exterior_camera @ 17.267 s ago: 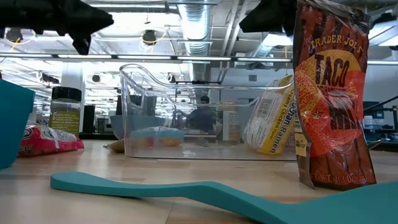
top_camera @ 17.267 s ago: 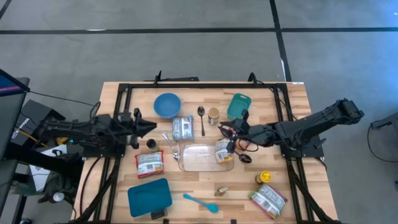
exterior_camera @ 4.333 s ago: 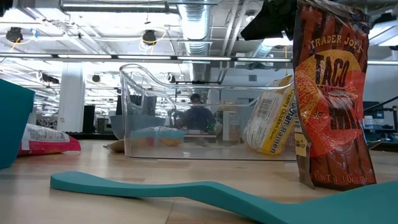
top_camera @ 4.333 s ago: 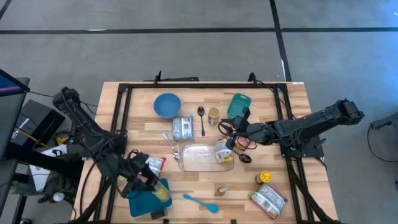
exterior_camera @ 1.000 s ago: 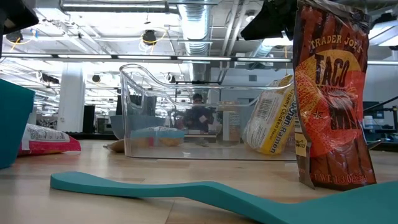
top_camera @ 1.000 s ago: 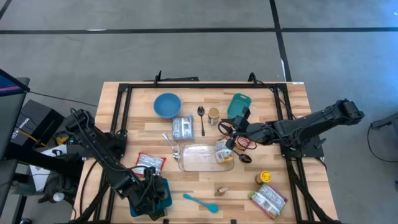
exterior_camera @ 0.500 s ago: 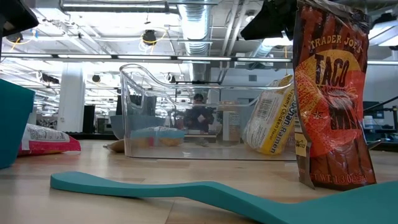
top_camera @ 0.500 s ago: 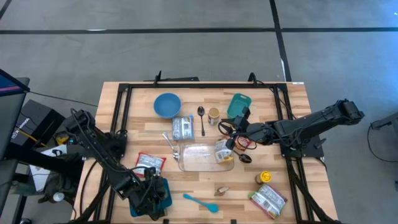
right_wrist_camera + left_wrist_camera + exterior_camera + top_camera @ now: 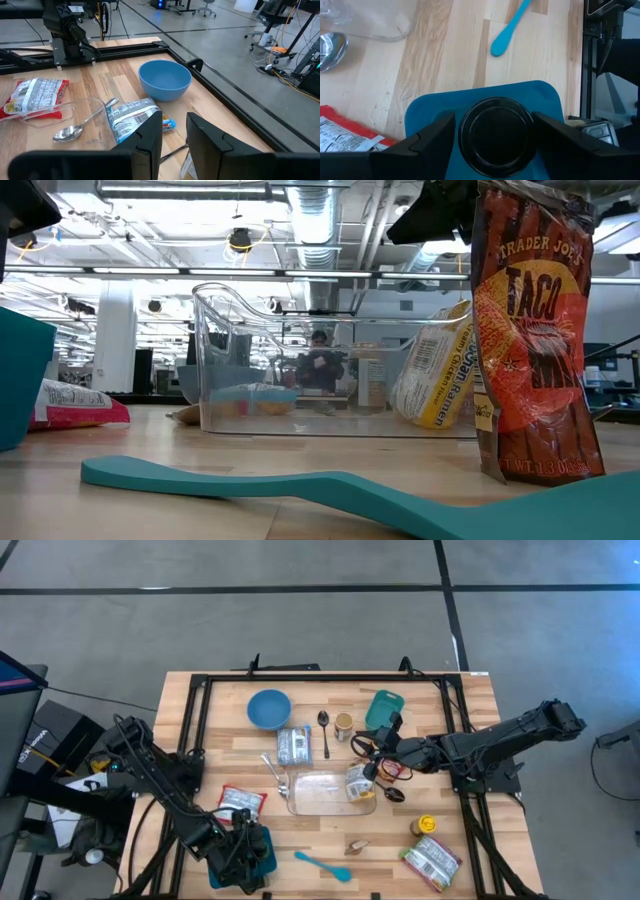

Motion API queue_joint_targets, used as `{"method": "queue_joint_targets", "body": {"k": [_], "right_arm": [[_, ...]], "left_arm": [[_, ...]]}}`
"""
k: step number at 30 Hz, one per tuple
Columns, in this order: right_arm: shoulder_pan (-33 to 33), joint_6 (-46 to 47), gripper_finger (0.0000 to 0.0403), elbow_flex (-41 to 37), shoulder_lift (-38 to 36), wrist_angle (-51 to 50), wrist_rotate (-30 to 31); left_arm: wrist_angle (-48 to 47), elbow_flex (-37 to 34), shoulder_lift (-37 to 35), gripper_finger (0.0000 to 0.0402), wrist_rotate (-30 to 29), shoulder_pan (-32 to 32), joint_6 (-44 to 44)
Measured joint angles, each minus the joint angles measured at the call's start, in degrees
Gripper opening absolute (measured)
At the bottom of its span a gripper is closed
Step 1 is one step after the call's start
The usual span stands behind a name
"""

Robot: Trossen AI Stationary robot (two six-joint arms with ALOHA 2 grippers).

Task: Pick & Place Food Item
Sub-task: Put the black spice bottle into the dark blue bin

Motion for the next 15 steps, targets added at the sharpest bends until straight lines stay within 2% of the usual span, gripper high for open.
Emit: {"method": "queue_joint_targets", "body": {"k": [5, 15], "right_arm": [[0.0, 0.0, 0.0082, 0.0, 0.0, 0.0, 0.0], [0.0, 0.0, 0.0082, 0.0, 0.0, 0.0, 0.0]], "left_arm": [[0.0, 0.0, -0.2, 0.0262, 1.1, 0.0, 0.0], [0.3, 0.0, -1.5, 0.0245, 2.3, 0.0, 0.0]]}}
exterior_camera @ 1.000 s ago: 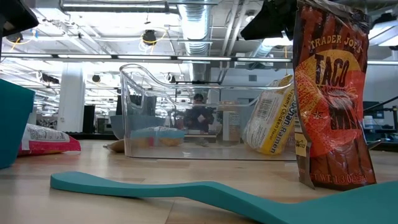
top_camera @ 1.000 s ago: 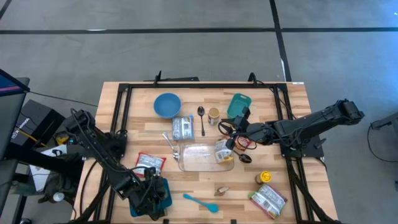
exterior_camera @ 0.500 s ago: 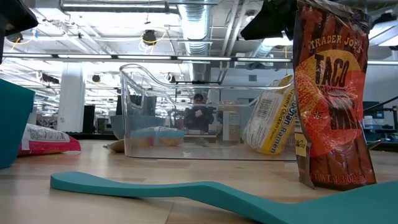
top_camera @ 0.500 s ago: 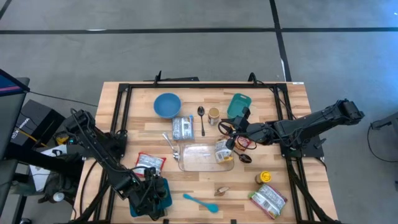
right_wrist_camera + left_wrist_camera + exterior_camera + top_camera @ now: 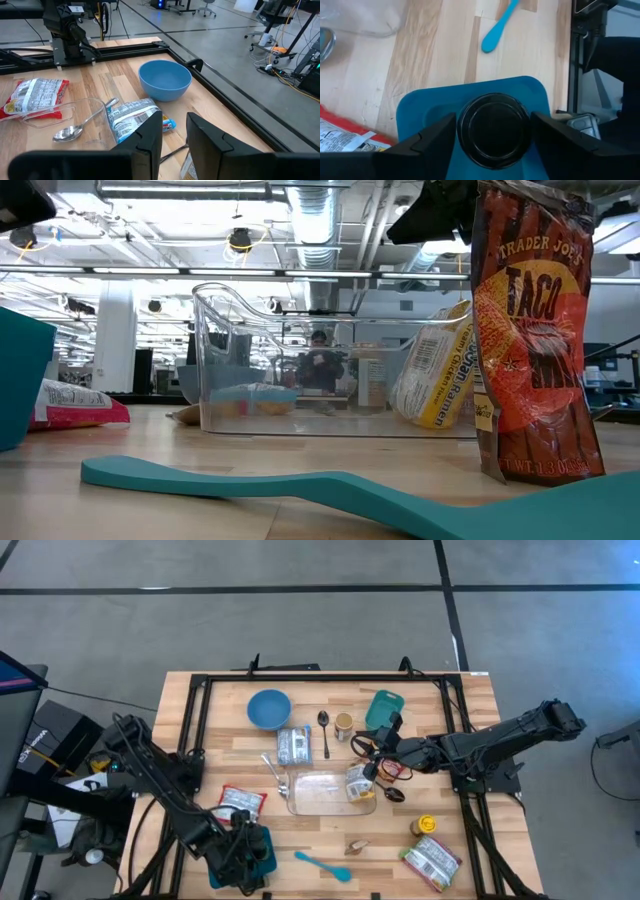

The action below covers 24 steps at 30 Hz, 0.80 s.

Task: Pick & Place Food Item
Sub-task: Put the black spice bottle into the dark blue bin, then put the orange noodle pack into the transparent bin

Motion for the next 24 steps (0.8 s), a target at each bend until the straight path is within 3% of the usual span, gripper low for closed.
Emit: {"method": "queue_joint_targets", "body": {"k": [24], "right_arm": [[0.0, 0.0, 0.0082, 0.0, 0.0, 0.0, 0.0]], "left_arm": [[-2.3, 0.0, -12.7, 0.0156, -7.7, 0.0, 0.0]]}}
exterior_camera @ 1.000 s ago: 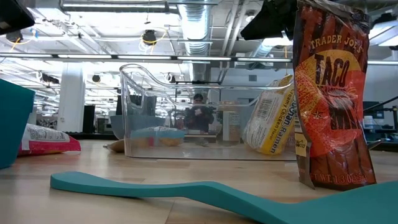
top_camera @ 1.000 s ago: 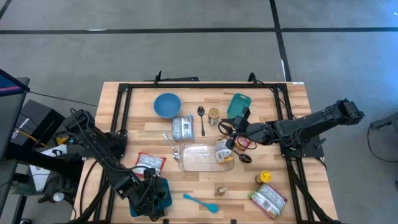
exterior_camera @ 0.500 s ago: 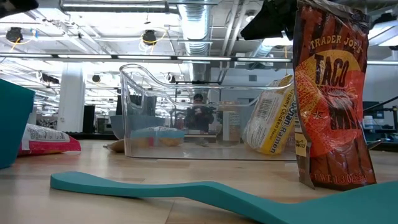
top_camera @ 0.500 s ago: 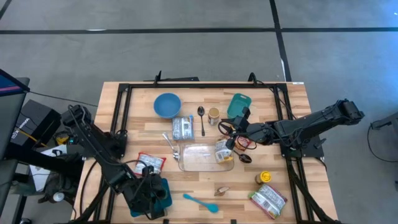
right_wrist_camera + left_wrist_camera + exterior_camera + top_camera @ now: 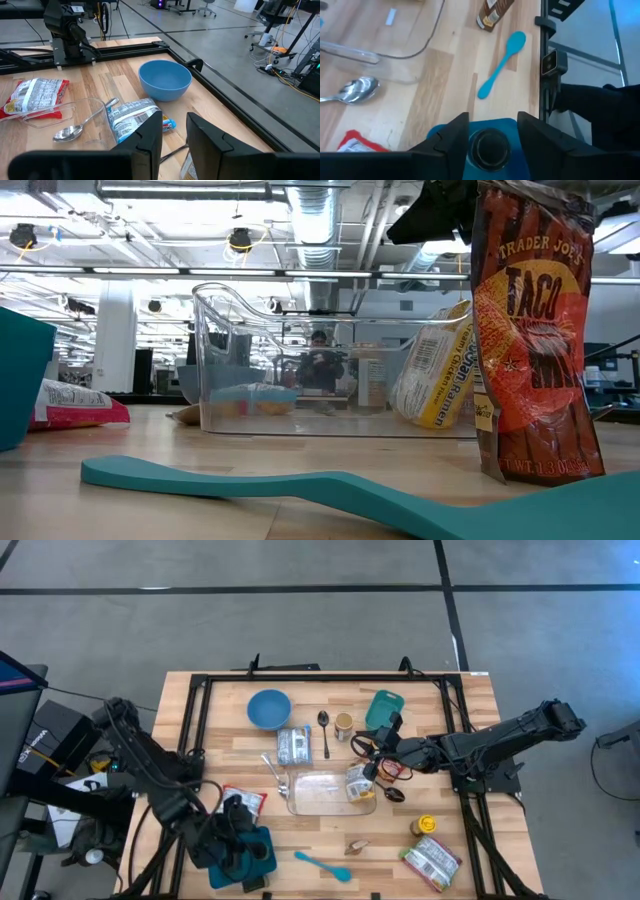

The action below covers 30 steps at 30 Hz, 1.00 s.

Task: Pick & Place Food Item
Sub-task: Put the orange noodle pack into the transparent bin

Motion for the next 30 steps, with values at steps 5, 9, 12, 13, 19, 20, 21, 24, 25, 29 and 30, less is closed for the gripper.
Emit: {"method": "queue_joint_targets", "body": {"k": [5, 9, 12, 13, 19, 20, 21, 24, 25, 29, 30], "right_arm": [[0.0, 0.0, 0.0082, 0.0, 0.0, 0.0, 0.0], [0.0, 0.0, 0.0082, 0.0, 0.0, 0.0, 0.0], [0.0, 0.0, 0.0082, 0.0, 0.0, 0.0, 0.0], [0.0, 0.0, 0.0082, 0.0, 0.0, 0.0, 0.0], [0.0, 0.0, 0.0082, 0.0, 0.0, 0.0, 0.0], [0.0, 0.0, 0.0082, 0.0, 0.0, 0.0, 0.0], [0.0, 0.0, 0.0082, 0.0, 0.0, 0.0, 0.0], [0.0, 0.0, 0.0082, 0.0, 0.0, 0.0, 0.0], [0.0, 0.0, 0.0082, 0.0, 0.0, 0.0, 0.0], [0.0, 0.0, 0.0082, 0.0, 0.0, 0.0, 0.0], [0.0, 0.0, 0.0082, 0.0, 0.0, 0.0, 0.0]], "left_arm": [[-4.2, 0.0, -0.7, 0.0128, -1.7, 0.0, 0.0], [-8.7, 0.0, -0.7, 0.0107, -2.9, 0.0, -0.9], [-12.1, 0.0, -0.7, 0.0094, -3.1, 0.2, -2.0], [-13.3, 0.0, -0.7, 0.0091, -3.2, 0.3, -2.8], [-23.1, 0.0, -0.7, 0.0075, -4.8, 0.3, -9.4], [-24.7, 0.0, -0.7, 0.0072, -4.9, 0.3, -10.8], [-26.5, 0.0, -0.7, 0.0070, -4.9, 0.3, -12.0], [-31.6, 0.0, -0.7, 0.0064, -4.9, 0.3, -16.0], [-33.1, 0.0, -0.7, 0.0062, -4.9, 0.3, -17.2], [-39.0, 0.0, -0.7, 0.0058, -4.9, 0.3, -22.4], [-40.2, 0.0, -0.6, 0.0057, -4.9, 0.3, -23.0]]}}
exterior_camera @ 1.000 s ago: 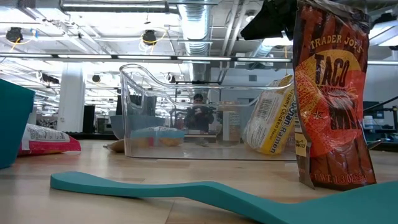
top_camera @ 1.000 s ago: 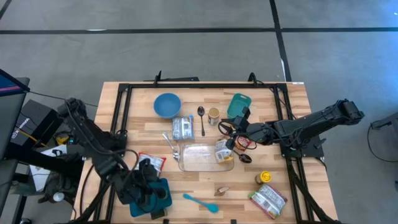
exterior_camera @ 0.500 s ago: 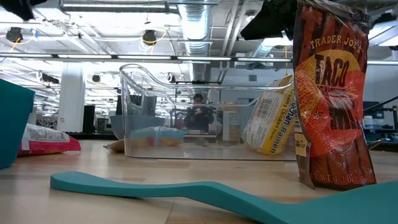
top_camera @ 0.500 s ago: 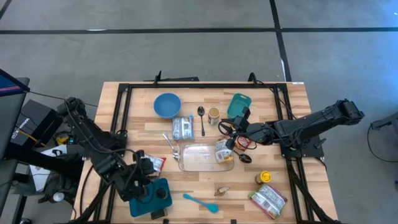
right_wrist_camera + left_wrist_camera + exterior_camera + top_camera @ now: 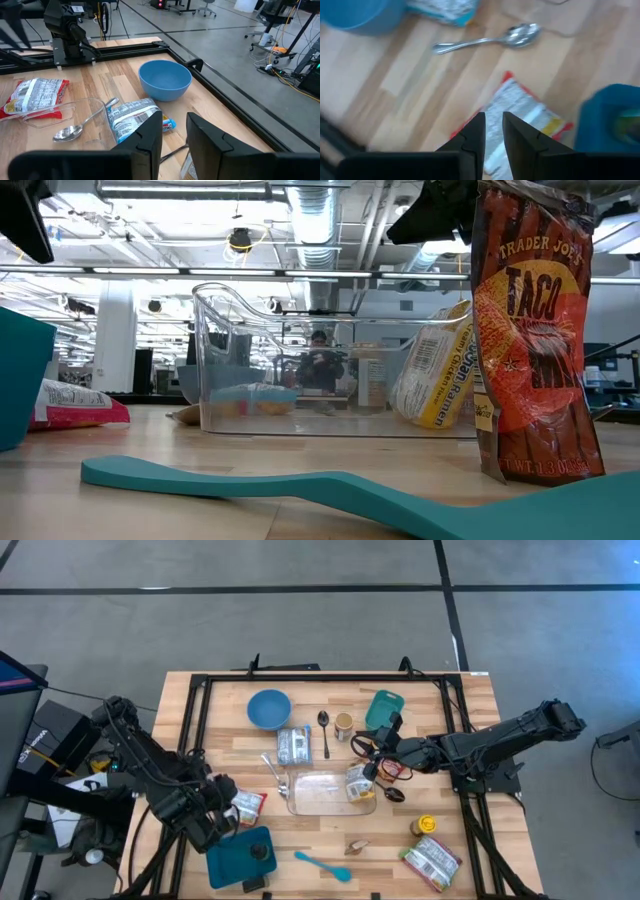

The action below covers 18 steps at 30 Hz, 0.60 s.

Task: Pick & Place Food Item
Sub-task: Put the orange noodle pack into the transparent bin

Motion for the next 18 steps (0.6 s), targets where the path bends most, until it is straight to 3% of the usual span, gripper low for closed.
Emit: {"method": "queue_joint_targets", "body": {"k": [10, 18], "right_arm": [[0.0, 0.0, 0.0082, 0.0, 0.0, 0.0, 0.0], [0.0, 0.0, 0.0082, 0.0, 0.0, 0.0, 0.0]], "left_arm": [[-12.0, -0.5, -1.2, 0.0053, 0.0, 0.1, -14.0], [-2.8, -13.7, -15.1, 0.0053, 3.6, -0.4, -15.5]]}}
